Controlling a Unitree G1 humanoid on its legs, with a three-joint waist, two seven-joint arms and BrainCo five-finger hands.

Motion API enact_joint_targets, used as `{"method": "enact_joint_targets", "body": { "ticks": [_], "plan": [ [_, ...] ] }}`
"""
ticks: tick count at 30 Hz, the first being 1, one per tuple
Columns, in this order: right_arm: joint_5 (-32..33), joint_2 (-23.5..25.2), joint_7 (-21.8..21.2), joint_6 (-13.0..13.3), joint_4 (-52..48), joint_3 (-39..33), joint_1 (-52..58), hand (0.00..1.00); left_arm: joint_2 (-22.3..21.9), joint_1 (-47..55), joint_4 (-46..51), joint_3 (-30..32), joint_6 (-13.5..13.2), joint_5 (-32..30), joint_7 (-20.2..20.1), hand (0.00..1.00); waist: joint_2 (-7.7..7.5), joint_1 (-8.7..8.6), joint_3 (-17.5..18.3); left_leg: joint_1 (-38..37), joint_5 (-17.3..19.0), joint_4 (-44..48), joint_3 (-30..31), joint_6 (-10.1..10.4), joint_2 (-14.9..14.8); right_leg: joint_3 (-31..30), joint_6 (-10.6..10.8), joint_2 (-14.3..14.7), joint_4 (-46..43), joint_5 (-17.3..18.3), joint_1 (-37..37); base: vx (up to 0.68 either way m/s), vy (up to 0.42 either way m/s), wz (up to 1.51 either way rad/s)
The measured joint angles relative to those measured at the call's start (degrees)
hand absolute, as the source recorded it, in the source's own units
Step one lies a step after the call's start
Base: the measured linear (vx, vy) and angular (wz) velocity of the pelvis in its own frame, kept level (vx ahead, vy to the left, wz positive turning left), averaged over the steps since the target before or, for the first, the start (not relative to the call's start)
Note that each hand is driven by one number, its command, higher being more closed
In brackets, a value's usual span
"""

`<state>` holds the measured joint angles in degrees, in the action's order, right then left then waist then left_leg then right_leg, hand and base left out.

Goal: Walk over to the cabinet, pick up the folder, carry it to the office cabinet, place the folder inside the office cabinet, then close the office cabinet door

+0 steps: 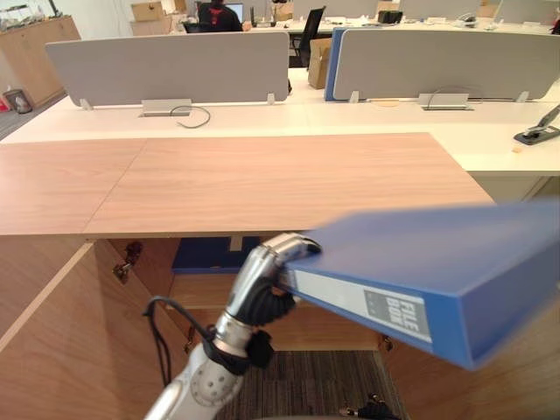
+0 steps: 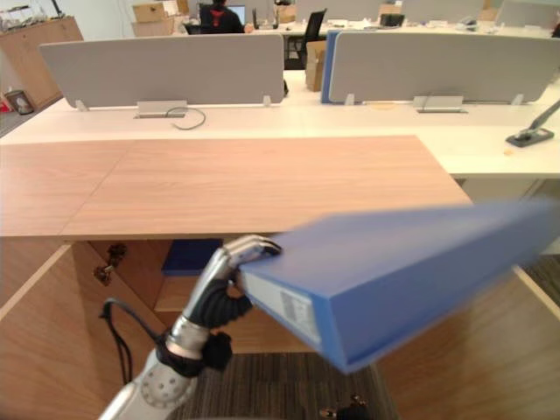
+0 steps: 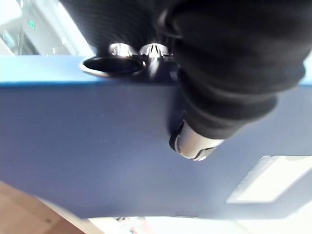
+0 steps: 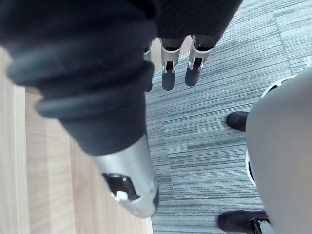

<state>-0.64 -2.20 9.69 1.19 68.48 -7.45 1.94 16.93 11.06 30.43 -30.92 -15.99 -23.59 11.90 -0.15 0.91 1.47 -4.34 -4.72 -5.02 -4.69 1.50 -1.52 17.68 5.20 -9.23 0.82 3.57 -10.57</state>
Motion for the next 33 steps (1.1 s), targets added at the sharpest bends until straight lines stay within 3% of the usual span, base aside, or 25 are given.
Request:
{"method": "enact_joint_targets", "body": {
  "ticks": [4,5,10,11,16,20,27,31,33],
  "plan": [
    [3.5,-1.1,0.1,0.1,1.0,0.0,0.2,0.0,-1.8,1.9,0.0,2.0,1.4,15.5,-0.5,1.0,0.81,0.18,0.8,0.2,0.0,0.0,0.0,0.0,-0.2,-0.4,0.0,0.1,-0.7,0.1,0.7,-0.06,0.011,-0.04],
    [4.8,-1.3,0.5,0.1,1.0,0.0,0.5,0.0,-2.7,2.5,0.0,3.0,1.5,22.3,-0.6,1.0,0.89,0.32,0.8,0.2,0.0,0.0,0.0,0.0,-0.3,-0.5,0.1,0.1,-0.9,0.1,0.9,-0.05,0.01,-0.01],
    [9.2,-1.3,1.3,0.9,0.6,0.1,1.3,0.0,-4.7,3.7,0.8,3.4,1.9,40.1,-2.8,1.0,0.69,0.33,0.7,0.3,-0.2,0.0,-0.9,-0.2,-0.6,-1.7,0.1,0.4,-1.5,0.1,1.7,-0.04,0.007,-0.09],
    [9.5,-1.3,1.4,0.9,0.2,0.2,1.5,0.0,-4.9,3.9,0.9,3.5,1.9,41.2,-3.1,1.0,0.66,0.35,0.7,0.3,-0.2,0.0,-1.1,-0.2,-0.7,-2.0,0.1,0.4,-1.5,0.1,1.8,-0.02,0.002,-0.16],
    [14.1,-0.1,1.8,1.2,-18.7,3.0,8.9,0.0,-7.8,6.2,1.1,4.5,3.5,51.1,-6.7,1.0,0.48,0.07,0.6,0.3,-0.2,0.0,-2.9,-0.1,-1.7,-4.1,0.0,1.2,-1.9,0.0,3.2,-0.02,-0.011,-0.2],
    [15.4,1.5,3.0,1.7,-38.0,2.3,13.9,0.0,-8.9,8.7,1.1,5.3,4.8,51.2,-6.9,1.0,0.1,-0.36,0.4,-0.7,0.5,0.0,-5.3,0.4,-2.2,-6.5,-0.2,1.6,-2.2,-0.1,3.8,-0.03,0.005,-0.34],
    [24.1,6.4,8.4,5.9,-69.7,0.6,18.6,0.0,-10.3,11.3,1.1,6.4,6.5,50.2,-7.3,1.0,-1.51,-0.73,-0.6,-3.0,2.0,0.2,-9.8,0.9,-3.0,-10.9,-0.3,2.3,-2.1,-0.3,4.0,-0.02,0.008,-0.32],
    [23.2,6.5,11.6,8.7,-87.5,1.2,19.3,0.0,-11.8,11.8,1.3,6.5,7.1,47.1,-6.5,1.0,-1.84,-0.84,-0.9,-2.8,3.6,2.2,-10.7,1.0,-3.3,-11.7,-0.2,2.4,-2.0,-0.4,3.8,0.01,0.001,-0.14],
    [21.7,6.5,12.1,10.1,-91.2,2.3,19.2,0.0,-11.8,11.8,1.3,6.5,7.1,45.3,-6.0,1.0,-1.96,-0.82,-1.0,-2.8,4.0,2.6,-10.7,1.1,-3.4,-11.7,-0.2,2.4,-2.0,-0.4,3.6,0.0,0.0,0.0]
  ]
}}
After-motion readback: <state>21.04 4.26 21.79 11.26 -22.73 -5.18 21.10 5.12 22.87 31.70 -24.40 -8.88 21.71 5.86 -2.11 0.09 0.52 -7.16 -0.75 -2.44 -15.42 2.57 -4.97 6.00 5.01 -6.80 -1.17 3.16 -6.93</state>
